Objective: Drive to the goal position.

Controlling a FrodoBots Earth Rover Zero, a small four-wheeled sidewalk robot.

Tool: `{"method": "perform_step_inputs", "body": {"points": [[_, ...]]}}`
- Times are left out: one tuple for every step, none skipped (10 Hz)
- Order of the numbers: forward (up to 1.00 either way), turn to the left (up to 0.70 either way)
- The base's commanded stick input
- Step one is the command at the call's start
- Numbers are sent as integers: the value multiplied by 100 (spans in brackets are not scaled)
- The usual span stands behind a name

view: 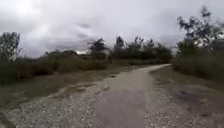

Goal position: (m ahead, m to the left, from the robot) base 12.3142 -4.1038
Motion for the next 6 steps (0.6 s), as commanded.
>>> {"method": "perform_step_inputs", "body": {"points": [[50,0],[50,0],[50,0],[50,0],[50,0],[50,0]]}}
